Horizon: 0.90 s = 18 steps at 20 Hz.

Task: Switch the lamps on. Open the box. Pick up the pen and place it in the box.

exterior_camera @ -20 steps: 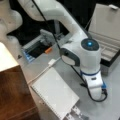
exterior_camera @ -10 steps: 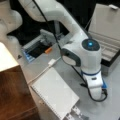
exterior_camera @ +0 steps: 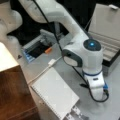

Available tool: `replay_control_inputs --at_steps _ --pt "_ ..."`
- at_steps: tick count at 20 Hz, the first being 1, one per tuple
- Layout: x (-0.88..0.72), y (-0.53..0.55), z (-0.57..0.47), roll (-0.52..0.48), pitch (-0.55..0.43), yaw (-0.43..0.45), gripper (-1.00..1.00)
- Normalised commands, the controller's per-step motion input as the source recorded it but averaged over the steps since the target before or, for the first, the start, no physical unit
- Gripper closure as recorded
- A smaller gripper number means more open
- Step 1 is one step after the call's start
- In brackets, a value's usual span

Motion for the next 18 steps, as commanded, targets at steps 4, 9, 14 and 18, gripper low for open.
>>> replay_control_inputs --at_steps 4,9,14,18 --pt "0.07 0.12 0.01 -0.256 0.007 0.116 1.0" --pt "-0.05 0.15 0.12 -0.272 0.05 0.092 1.0" --pt "-0.17 0.18 0.33 -0.274 0.105 0.016 1.0" --pt "-0.17 0.17 0.41 -0.258 0.107 -0.078 1.0"
